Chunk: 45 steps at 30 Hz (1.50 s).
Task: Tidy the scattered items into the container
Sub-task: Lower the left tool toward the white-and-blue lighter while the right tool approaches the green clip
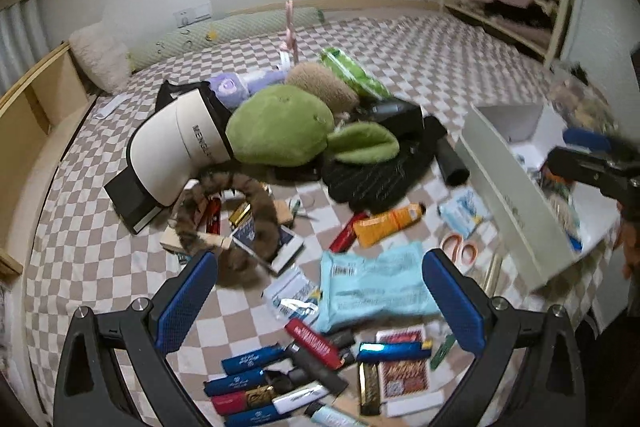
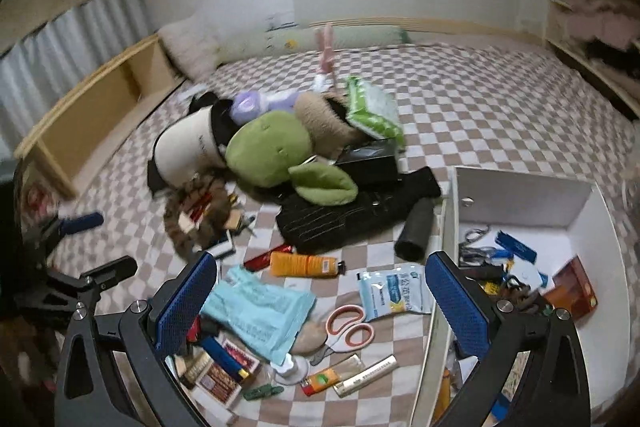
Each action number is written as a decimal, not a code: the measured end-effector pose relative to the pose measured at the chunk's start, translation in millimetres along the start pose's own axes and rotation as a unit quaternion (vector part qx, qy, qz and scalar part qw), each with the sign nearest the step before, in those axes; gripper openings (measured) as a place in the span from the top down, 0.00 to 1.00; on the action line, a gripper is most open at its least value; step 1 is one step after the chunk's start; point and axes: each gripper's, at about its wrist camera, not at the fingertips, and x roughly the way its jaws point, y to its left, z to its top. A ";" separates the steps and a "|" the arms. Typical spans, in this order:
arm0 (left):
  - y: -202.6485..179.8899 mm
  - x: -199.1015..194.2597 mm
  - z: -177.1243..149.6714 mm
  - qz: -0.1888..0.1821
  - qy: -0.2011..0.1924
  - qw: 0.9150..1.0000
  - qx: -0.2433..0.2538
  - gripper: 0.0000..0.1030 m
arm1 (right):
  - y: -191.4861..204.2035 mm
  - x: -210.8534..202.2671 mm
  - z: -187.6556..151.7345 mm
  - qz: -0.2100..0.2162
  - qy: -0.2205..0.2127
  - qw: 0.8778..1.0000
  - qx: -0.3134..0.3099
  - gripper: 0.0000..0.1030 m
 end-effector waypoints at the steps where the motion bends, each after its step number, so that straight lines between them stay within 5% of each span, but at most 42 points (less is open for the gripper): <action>1: -0.3 1.6 -5.1 0.000 0.006 1.000 0.008 0.00 | 4.9 2.3 -2.7 0.006 0.007 1.000 -0.009 0.00; 9: 0.2 16.7 -45.3 -0.020 0.061 0.997 0.042 0.00 | 29.8 16.7 -23.1 0.049 0.060 0.996 -0.047 0.00; 13: 2.0 25.2 -68.0 -0.039 0.090 0.993 0.057 0.10 | 38.1 28.9 -36.0 0.059 0.092 0.992 -0.061 0.00; 26: -3.3 47.7 -137.2 -0.124 0.141 0.973 0.132 0.10 | 47.7 53.2 -72.4 0.057 0.187 0.977 -0.088 0.00; 30: -9.0 54.3 -149.9 -0.149 0.157 0.965 0.149 0.10 | 49.4 57.5 -80.3 0.061 0.200 0.973 -0.100 0.00; 32: -10.4 58.6 -154.3 -0.160 0.169 0.961 0.148 0.19 | 51.1 60.1 -84.4 0.064 0.208 0.970 -0.107 0.00; 43: -17.6 72.8 -161.3 -0.164 0.190 0.956 0.155 0.20 | 58.8 87.2 -95.7 0.075 0.255 0.959 -0.094 0.00; 45: -19.4 74.4 -162.7 -0.165 0.193 0.954 0.158 0.20 | 62.1 91.0 -96.1 0.073 0.254 0.960 -0.098 0.10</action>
